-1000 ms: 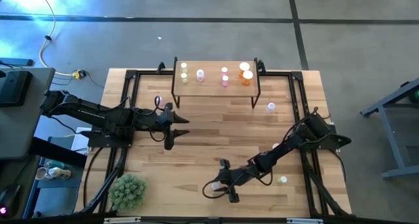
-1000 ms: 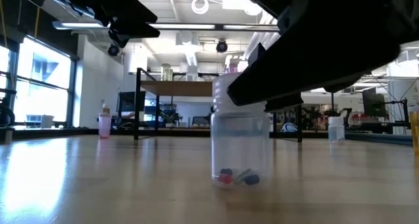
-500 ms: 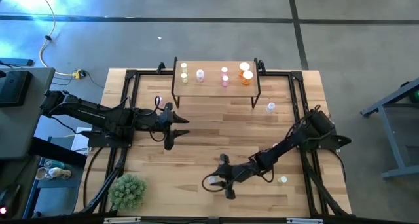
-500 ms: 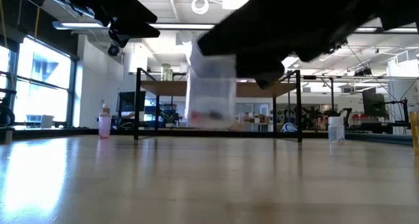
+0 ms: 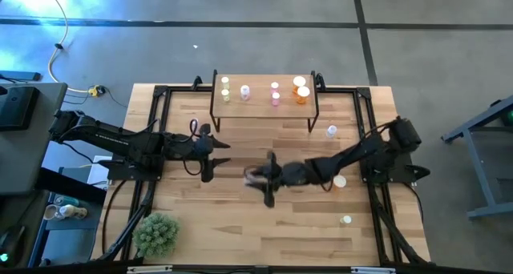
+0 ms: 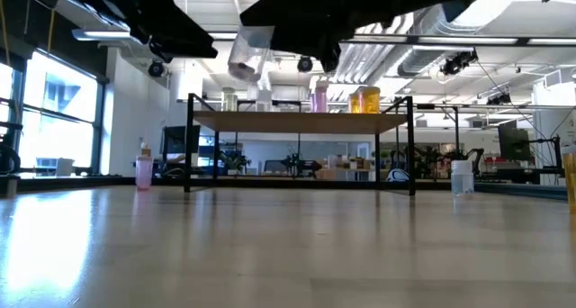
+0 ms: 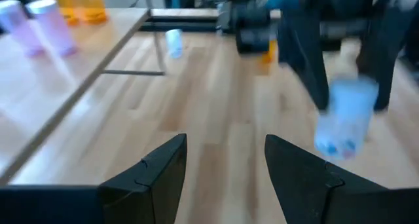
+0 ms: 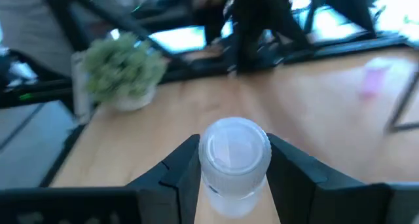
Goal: Pick and place medicine bottles onto shelf by color
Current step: Put the white pill bottle aligned with the other white pill bottle on the shelf
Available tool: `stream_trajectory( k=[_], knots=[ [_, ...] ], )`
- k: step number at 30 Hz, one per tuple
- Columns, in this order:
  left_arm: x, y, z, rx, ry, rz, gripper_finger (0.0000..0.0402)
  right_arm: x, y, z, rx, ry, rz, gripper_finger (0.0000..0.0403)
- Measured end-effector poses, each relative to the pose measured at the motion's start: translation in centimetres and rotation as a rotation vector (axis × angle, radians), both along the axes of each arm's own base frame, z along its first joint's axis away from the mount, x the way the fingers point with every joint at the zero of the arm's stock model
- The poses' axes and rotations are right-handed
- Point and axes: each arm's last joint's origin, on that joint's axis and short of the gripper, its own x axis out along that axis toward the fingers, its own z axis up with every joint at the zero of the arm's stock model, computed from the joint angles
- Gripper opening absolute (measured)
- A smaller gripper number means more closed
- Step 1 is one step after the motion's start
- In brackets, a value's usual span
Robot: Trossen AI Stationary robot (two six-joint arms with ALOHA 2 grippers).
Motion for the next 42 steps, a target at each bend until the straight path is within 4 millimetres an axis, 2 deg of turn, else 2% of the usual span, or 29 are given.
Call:
stream_trajectory(
  k=[7, 14, 22, 27, 34, 39, 42],
  knots=[
    [-0.3, 0.5, -0.3, 0.159, 0.071, 0.111, 0.0197, -0.3, -5.3, 3.2, -0.12, -0.069, -0.105, 0.0138],
    [-0.5, 0.5, -0.6, 0.173, 0.11, 0.118, 0.0197, -1.1, -10.2, 6.2, -0.191, -0.09, -0.176, 0.0138],
    [-0.6, 0.5, -0.8, 0.13, 0.124, 0.139, 0.0197, -0.4, -14.5, 10.3, -0.247, 0.053, -0.254, 0.0138],
    [-0.6, 0.5, -0.8, 0.119, 0.12, 0.14, 0.0197, -0.5, -16.4, 12.4, -0.229, 0.05, -0.256, 0.0138],
    [-0.6, 0.5, -0.8, 0.102, 0.11, 0.149, 0.0197, -1.0, -18.7, 13.0, -0.186, 0.038, -0.284, 0.0138],
    [-0.6, 0.5, -0.7, 0.15, 0.114, 0.141, 0.0197, -0.2, -19.9, 11.5, -0.145, 0.06, -0.28, 0.0138],
    [-0.5, 0.6, -0.6, 0.184, 0.117, 0.129, 0.0197, 0.5, -20.4, 11.2, -0.142, 0.081, -0.281, 0.0138]
  ],
)
